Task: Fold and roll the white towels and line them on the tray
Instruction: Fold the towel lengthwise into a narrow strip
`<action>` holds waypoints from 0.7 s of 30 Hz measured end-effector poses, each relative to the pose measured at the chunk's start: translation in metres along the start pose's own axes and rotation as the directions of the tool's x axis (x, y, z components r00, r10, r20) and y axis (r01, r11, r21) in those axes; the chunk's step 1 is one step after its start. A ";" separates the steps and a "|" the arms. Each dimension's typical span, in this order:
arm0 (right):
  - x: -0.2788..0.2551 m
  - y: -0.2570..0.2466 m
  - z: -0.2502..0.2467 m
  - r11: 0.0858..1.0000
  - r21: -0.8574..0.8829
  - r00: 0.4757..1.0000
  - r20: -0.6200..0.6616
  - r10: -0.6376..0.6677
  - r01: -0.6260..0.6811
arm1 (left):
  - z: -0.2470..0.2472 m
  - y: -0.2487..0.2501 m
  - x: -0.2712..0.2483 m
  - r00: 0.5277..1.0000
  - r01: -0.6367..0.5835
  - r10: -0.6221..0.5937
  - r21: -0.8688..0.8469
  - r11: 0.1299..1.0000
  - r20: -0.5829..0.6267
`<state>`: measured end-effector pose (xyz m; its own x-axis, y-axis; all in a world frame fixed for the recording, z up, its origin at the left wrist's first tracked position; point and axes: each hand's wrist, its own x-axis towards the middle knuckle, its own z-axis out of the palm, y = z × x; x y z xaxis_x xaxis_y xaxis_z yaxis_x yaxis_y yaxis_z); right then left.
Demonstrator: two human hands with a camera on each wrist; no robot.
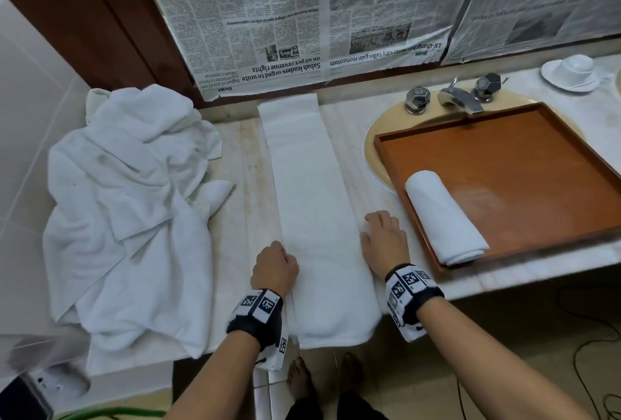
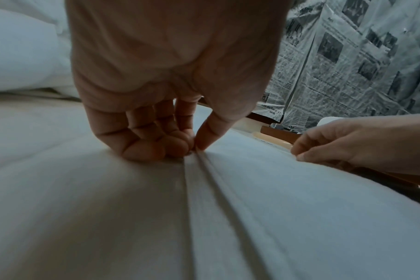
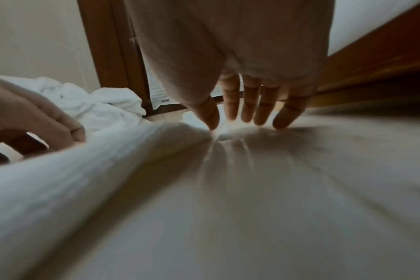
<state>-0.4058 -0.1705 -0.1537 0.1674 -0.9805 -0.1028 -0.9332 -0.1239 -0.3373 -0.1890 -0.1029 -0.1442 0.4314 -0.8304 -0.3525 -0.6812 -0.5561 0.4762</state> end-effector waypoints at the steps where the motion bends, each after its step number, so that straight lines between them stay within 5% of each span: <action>1: -0.001 0.001 0.002 0.998 0.032 0.999 -0.007 -0.052 0.052 | 0.002 0.000 -0.001 0.999 -0.023 0.022 -0.021 1.000 -0.038; 5: -0.005 -0.015 0.014 0.958 0.009 0.945 0.157 -0.286 0.288 | 0.017 0.009 -0.002 0.956 -0.241 0.248 0.061 0.969 -0.156; 8: 0.003 -0.022 0.025 0.934 -0.082 0.892 0.336 -0.303 0.348 | 0.031 0.017 -0.005 0.924 -0.381 0.373 0.224 0.897 0.079; 11: 0.013 -0.014 0.025 0.927 -0.146 0.885 0.379 -0.270 0.346 | 0.038 0.004 0.001 0.920 -0.389 0.343 0.341 0.856 0.188; 16: 0.012 0.013 0.011 0.975 -0.204 0.963 0.269 -0.032 0.090 | 0.014 -0.024 0.008 0.989 -0.123 0.091 0.298 0.947 0.118; 18: -0.008 0.008 0.014 0.977 -0.147 0.979 0.157 -0.130 0.153 | 0.011 -0.025 -0.003 0.987 -0.153 0.134 0.258 0.954 0.091; 21: -0.037 -0.009 0.027 0.929 -0.069 0.904 0.268 -0.334 0.363 | 0.020 -0.023 -0.018 0.951 -0.297 0.253 0.291 0.910 0.179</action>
<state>-0.3952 -0.1289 -0.1725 0.5477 -0.8042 -0.2308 -0.8281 -0.4819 -0.2864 -0.1932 -0.0743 -0.1645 0.1321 -0.9239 -0.3591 -0.9196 -0.2495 0.3035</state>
